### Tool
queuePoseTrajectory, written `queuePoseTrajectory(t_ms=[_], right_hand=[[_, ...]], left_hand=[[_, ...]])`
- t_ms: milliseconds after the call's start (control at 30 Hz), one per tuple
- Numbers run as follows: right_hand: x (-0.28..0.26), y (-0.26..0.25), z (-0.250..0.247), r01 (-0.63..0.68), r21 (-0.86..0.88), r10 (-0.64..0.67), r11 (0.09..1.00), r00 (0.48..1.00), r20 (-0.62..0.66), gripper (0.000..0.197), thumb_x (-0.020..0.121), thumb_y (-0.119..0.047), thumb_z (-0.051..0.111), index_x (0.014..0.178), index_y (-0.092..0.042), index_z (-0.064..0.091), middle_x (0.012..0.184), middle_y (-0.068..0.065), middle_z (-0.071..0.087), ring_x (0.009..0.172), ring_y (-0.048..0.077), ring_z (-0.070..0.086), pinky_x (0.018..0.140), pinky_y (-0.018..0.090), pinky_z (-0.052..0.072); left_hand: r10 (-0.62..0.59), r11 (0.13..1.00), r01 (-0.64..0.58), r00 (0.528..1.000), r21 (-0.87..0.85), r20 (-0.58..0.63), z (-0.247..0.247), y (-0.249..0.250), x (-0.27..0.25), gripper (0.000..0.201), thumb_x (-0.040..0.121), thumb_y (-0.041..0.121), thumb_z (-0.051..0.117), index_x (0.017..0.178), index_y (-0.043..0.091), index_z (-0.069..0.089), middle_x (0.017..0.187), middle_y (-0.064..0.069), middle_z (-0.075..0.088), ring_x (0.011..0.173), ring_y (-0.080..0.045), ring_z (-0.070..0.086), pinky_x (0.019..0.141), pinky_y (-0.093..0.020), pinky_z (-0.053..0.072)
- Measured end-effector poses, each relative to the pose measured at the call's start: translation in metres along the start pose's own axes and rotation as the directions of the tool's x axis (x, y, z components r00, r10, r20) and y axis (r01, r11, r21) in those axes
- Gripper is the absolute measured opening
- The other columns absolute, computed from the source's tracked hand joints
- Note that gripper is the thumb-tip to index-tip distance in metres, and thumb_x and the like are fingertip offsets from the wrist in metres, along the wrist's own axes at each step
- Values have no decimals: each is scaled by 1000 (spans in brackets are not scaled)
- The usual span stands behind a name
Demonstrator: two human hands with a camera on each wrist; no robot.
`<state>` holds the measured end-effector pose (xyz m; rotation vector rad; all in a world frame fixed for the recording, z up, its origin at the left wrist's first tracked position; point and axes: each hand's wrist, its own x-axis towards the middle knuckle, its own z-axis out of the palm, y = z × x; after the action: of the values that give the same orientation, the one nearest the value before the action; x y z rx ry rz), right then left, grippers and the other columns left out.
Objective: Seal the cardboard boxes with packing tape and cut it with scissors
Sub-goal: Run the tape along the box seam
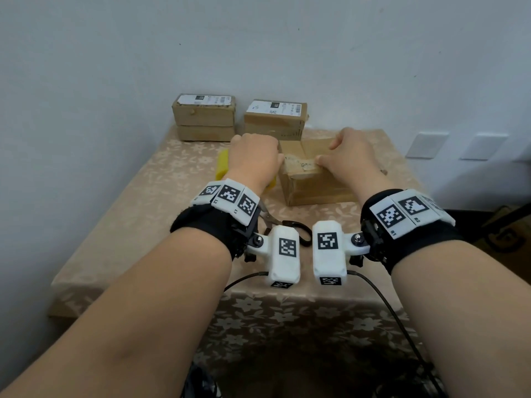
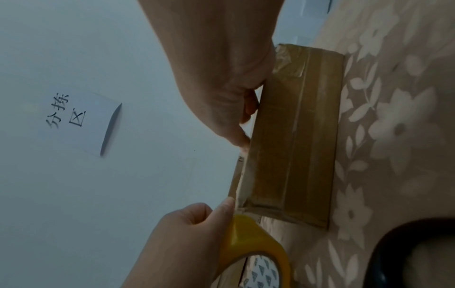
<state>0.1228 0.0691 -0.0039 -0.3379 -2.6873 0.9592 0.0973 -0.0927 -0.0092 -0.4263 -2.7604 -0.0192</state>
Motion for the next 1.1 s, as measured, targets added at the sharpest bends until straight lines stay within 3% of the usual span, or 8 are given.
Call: queuePoseTrajectory(t_ms=[167, 233, 300, 400, 567, 667, 867, 1100], right_hand=[[-6, 3, -1, 251, -225, -271, 941, 961, -60, 39, 91, -10, 50, 129, -15, 49, 132, 13, 45, 120, 33, 45, 103, 46, 38], [-14, -5, 6, 488, -324, -451, 810, 873, 187, 54, 95, -19, 44, 147, -14, 31, 153, 11, 28, 141, 29, 25, 117, 47, 14], [-22, -10, 16, 579, -397, -407, 712, 801, 440, 66, 97, -32, 39, 153, -12, 12, 161, 7, 9, 148, 20, 6, 118, 45, -3], [-25, -7, 21, 545, -481, -268, 686, 805, 529, 74, 97, -48, 37, 153, -14, 2, 161, 4, 1, 148, 18, 1, 118, 48, -5], [-25, -4, 19, 525, -469, -276, 710, 821, 500, 74, 98, -54, 29, 154, -14, 3, 162, 3, 2, 148, 16, 2, 119, 45, -1], [-24, -6, 26, 485, -472, -287, 736, 855, 431, 75, 96, -58, 30, 154, -15, 7, 161, 4, 9, 148, 17, 9, 120, 44, 5], [-21, -11, 41, 418, -552, -264, 722, 903, 339, 71, 95, -52, 38, 153, -21, 11, 158, 12, 17, 146, 29, 15, 118, 48, 11], [-25, -1, 34, 448, -558, -290, 698, 890, 352, 74, 95, -49, 42, 154, -20, 7, 160, 7, 11, 147, 25, 11, 119, 45, 9]], left_hand=[[43, 992, -38, 999, 120, -33, 5, 3, -2, 32, 99, 35, 38, 97, 14, 62, 98, -9, 66, 97, -30, 57, 85, -37, 36], [45, 991, -39, 998, 126, -42, 6, 4, -1, 31, 98, 33, 38, 99, 14, 63, 101, -10, 66, 99, -31, 57, 85, -38, 35], [50, 991, -44, 997, 123, -52, 6, 4, -1, 31, 98, 32, 39, 101, 13, 63, 104, -11, 66, 101, -31, 56, 85, -38, 35], [50, 995, -43, 996, 86, -71, 6, 0, -4, 37, 97, 39, 38, 100, 12, 63, 103, -11, 65, 102, -31, 55, 87, -39, 35], [-62, 974, 35, 992, -225, -112, 12, -30, -14, 49, 93, 56, 33, 94, 17, 62, 94, -4, 63, 92, -26, 56, 85, -41, 38], [-99, 878, 63, 994, -474, -52, 16, -51, -25, 53, 89, 65, 36, 72, 17, 51, 74, 0, 53, 73, -22, 50, 68, -36, 38], [-102, 800, 114, 993, -590, 54, -3, -44, -28, 53, 90, 56, 48, 59, 17, 30, 58, 1, 29, 53, -15, 29, 53, -32, 21], [-99, 812, 117, 993, -571, 62, -29, -38, -14, 26, 89, 33, 50, 76, 12, 46, 74, 0, 43, 68, -17, 40, 56, -29, 28]])
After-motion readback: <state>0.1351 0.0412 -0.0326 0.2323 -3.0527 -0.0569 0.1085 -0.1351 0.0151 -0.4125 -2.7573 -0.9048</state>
